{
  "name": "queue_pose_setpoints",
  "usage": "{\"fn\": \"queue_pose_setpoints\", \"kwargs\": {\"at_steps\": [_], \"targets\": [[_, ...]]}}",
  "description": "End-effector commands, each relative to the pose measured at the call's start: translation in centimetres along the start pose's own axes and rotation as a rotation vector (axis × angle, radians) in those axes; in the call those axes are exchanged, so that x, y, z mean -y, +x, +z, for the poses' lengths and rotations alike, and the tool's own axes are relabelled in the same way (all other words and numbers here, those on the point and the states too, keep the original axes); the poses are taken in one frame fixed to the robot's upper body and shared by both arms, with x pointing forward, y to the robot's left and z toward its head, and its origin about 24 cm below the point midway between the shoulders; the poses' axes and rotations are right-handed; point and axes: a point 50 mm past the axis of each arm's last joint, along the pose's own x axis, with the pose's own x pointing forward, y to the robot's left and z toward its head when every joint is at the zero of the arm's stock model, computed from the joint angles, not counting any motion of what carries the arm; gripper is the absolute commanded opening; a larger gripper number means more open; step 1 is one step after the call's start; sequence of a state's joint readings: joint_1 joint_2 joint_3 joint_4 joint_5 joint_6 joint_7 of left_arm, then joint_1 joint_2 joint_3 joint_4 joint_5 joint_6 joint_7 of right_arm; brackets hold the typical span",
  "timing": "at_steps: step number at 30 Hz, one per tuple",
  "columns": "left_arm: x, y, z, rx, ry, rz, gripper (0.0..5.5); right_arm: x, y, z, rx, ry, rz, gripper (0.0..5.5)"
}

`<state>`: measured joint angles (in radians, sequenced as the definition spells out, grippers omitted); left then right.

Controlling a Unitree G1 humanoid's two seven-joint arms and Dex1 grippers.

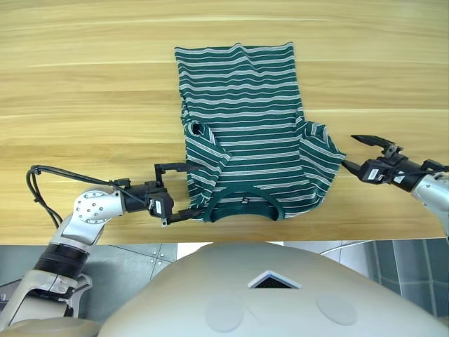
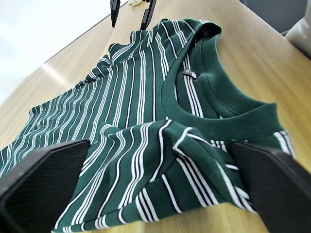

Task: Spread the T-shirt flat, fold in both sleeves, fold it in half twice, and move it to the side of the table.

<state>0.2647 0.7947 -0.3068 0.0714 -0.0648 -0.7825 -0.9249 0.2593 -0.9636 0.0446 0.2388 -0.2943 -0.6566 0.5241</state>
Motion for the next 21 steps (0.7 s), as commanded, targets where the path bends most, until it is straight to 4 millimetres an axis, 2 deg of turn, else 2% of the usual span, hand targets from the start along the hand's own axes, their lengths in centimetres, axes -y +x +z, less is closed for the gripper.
{"fn": "queue_pose_setpoints", "kwargs": {"at_steps": [1, 7, 10, 11, 14, 21], "targets": [[-0.1, 0.1, 0.1, 0.004, 0.012, -0.007, 5.40, -1.7, 0.4, -0.2, -0.023, 0.025, 0.094, 2.47], [0.0, 0.2, 0.1, 0.008, 0.012, -0.009, 5.40, -1.5, 0.5, -0.2, -0.019, 0.027, 0.085, 1.51], [0.0, 0.1, 0.1, 0.008, 0.013, -0.009, 5.40, -1.4, 0.5, -0.1, -0.015, 0.025, 0.074, 0.82], [0.0, 0.1, 0.1, 0.008, 0.013, -0.009, 5.40, -1.1, 0.5, 0.0, -0.007, 0.024, 0.048, 0.75], [0.1, 0.1, 0.2, 0.013, 0.010, -0.007, 5.40, -0.3, 0.6, 0.3, 0.012, 0.014, -0.004, 0.07], [0.1, 0.3, 0.4, 0.023, 0.009, -0.009, 5.40, 0.9, 0.6, 1.2, 0.070, 0.008, -0.085, 0.03]]}}
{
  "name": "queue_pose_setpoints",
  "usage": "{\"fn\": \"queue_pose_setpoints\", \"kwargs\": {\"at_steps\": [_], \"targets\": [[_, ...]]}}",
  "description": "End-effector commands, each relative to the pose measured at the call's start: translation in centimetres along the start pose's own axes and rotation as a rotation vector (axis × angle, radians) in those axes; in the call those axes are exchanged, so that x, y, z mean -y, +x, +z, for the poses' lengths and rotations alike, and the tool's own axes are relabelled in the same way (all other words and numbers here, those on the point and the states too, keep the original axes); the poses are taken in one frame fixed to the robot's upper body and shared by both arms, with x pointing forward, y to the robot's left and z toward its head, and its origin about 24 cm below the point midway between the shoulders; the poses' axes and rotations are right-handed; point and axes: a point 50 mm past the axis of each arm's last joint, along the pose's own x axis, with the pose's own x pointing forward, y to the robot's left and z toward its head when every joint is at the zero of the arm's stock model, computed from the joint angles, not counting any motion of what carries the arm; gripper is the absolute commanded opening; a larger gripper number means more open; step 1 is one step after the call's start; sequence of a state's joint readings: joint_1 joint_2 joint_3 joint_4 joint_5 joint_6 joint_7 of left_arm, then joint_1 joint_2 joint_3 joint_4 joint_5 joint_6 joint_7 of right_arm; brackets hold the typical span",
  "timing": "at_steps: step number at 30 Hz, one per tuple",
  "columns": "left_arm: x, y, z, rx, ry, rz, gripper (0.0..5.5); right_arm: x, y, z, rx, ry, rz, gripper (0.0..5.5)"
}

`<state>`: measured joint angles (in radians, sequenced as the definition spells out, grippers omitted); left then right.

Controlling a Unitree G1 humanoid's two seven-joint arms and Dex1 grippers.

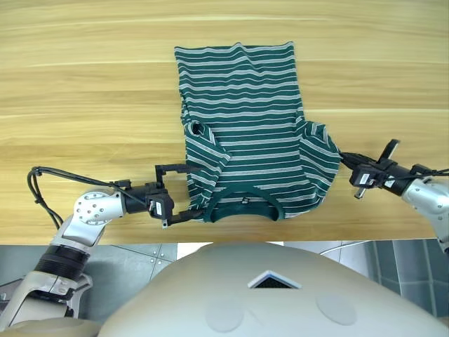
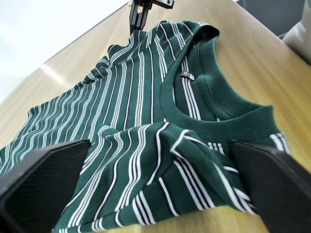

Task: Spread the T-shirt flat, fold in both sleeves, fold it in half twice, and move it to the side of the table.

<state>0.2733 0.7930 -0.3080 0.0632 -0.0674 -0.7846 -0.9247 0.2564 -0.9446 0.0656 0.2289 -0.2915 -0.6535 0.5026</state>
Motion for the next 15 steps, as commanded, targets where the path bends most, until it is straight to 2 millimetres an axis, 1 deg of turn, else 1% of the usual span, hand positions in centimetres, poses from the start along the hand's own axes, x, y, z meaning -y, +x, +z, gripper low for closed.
{"fn": "queue_pose_setpoints", "kwargs": {"at_steps": [1, 4, 6, 9, 13, 15], "targets": [[-0.1, 0.2, 0.3, 0.014, 0.011, -0.009, 5.40, 1.6, 0.1, 1.0, 0.061, -0.007, -0.094, 0.03], [-0.2, 0.2, 0.2, 0.013, 0.012, -0.009, 5.40, 3.0, 0.1, 1.9, 0.120, -0.014, -0.165, 0.03], [-0.2, 0.2, 0.2, 0.013, 0.013, -0.008, 5.40, 3.4, 0.2, 2.5, 0.160, -0.021, -0.173, 0.03], [-0.2, 0.2, 0.2, 0.013, 0.012, -0.008, 5.40, 3.3, 0.5, 3.4, 0.199, -0.037, -0.146, 0.03], [-0.3, 0.3, 0.3, 0.016, 0.014, -0.008, 5.40, 3.7, 1.3, 5.3, 0.270, -0.084, -0.109, 0.03], [-0.4, 0.3, 0.3, 0.015, 0.014, -0.009, 5.40, 3.5, 1.8, 5.8, 0.285, -0.106, -0.065, 0.03]]}}
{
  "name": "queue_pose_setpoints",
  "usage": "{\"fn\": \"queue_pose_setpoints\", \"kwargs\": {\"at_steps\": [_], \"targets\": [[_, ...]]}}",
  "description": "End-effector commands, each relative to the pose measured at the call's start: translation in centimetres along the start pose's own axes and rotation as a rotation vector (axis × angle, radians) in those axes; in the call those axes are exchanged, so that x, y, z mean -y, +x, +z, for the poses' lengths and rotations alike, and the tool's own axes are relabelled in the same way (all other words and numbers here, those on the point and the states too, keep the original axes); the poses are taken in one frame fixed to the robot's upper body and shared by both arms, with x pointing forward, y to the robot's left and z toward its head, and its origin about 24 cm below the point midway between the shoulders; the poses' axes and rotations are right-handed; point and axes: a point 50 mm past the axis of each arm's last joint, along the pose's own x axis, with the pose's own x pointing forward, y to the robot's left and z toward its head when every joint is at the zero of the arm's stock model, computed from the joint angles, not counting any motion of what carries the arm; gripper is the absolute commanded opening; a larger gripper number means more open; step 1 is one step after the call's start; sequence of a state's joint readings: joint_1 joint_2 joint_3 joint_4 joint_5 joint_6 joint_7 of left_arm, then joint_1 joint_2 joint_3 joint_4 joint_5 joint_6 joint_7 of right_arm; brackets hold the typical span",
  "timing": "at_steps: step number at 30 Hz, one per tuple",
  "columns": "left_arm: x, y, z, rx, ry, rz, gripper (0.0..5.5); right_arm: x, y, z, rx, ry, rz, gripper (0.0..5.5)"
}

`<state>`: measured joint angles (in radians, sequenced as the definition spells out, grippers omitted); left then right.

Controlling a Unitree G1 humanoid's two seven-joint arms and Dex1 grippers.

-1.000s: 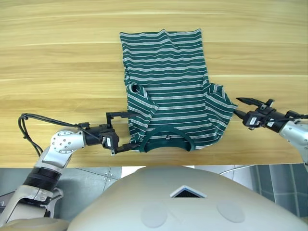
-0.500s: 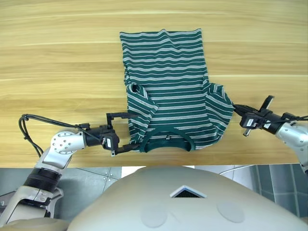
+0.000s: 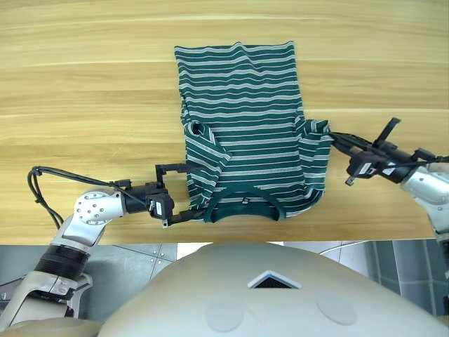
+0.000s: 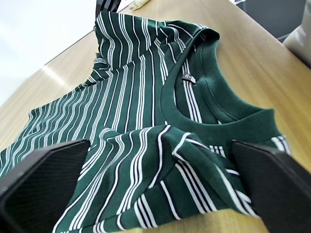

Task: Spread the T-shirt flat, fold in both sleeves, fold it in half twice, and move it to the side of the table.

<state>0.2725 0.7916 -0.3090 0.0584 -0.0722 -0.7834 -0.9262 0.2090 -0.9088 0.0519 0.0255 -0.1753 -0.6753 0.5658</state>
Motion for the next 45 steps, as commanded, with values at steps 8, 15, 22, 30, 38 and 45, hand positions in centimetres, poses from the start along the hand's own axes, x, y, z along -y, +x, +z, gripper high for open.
{"fn": "queue_pose_setpoints", "kwargs": {"at_steps": [8, 15, 22, 30, 38, 45], "targets": [[-0.4, 0.4, 0.1, 0.011, 0.015, -0.010, 5.40, 0.2, 4.0, 2.8, 0.132, -0.078, 0.118, 0.03], [-0.2, 0.3, 0.1, 0.014, 0.009, -0.009, 5.40, 0.6, 6.4, 3.3, 0.131, -0.114, 0.113, 0.03], [-0.1, 0.3, 0.2, 0.015, 0.007, -0.008, 5.40, -0.8, 7.6, 3.6, 0.117, -0.141, 0.214, 0.03], [-0.1, 0.5, 0.3, 0.021, 0.005, -0.005, 5.40, -2.4, 7.8, 3.6, 0.101, -0.138, 0.317, 0.03], [-0.1, 0.6, 0.3, 0.028, 0.001, -0.006, 5.40, -1.7, 8.4, 3.5, 0.087, -0.107, 0.258, 0.70], [-0.2, 0.7, 0.3, 0.030, 0.002, -0.003, 5.40, 1.1, 8.4, 4.1, 0.117, -0.059, 0.088, 1.97]]}}
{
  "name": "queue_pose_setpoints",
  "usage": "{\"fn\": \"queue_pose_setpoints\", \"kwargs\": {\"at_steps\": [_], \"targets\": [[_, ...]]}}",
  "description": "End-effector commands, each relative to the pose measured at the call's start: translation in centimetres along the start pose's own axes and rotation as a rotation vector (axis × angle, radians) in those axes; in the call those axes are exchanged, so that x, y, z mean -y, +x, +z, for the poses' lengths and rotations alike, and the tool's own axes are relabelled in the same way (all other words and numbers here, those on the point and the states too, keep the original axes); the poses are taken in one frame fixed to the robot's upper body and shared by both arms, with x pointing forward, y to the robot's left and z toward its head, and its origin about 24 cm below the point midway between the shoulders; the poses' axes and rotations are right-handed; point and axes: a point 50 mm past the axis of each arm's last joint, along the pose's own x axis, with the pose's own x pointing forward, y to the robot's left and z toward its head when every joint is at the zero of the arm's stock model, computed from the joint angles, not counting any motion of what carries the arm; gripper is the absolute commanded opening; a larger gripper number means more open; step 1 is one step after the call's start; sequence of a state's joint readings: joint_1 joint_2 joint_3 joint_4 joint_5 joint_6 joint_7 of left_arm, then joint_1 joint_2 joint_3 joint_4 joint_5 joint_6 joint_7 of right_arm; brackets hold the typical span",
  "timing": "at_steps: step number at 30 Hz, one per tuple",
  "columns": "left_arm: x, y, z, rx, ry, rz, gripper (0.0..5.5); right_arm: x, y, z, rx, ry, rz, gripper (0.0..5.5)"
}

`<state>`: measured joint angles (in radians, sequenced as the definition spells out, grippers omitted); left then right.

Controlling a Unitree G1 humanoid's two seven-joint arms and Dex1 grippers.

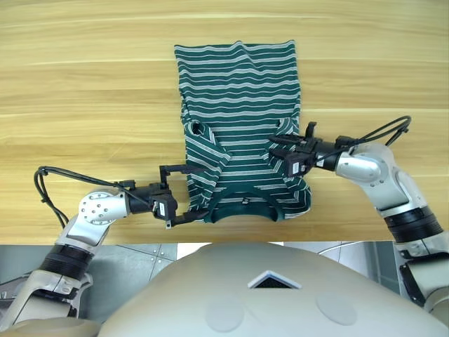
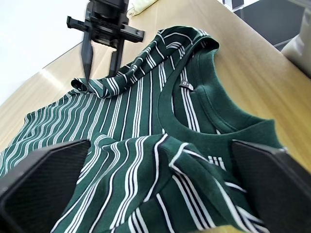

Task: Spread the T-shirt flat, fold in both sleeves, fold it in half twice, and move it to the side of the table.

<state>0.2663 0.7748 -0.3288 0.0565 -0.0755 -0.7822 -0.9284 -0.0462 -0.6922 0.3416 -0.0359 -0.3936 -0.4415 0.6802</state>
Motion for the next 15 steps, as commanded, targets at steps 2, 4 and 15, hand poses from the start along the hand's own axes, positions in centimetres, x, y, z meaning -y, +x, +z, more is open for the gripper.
{"fn": "queue_pose_setpoints", "kwargs": {"at_steps": [2, 4, 15], "targets": [[-0.4, 0.2, 0.1, 0.005, 0.011, 0.001, 5.40, 3.2, -1.7, 0.3, 0.035, 0.028, -0.172, 2.32], [-0.5, 0.2, 0.1, 0.006, 0.013, 0.001, 5.40, 3.7, -3.6, -0.2, 0.012, 0.049, -0.216, 2.55], [-0.6, 0.6, 0.2, 0.016, 0.016, 0.004, 5.40, -1.4, -9.2, -3.2, -0.165, 0.205, -0.146, 4.27]]}}
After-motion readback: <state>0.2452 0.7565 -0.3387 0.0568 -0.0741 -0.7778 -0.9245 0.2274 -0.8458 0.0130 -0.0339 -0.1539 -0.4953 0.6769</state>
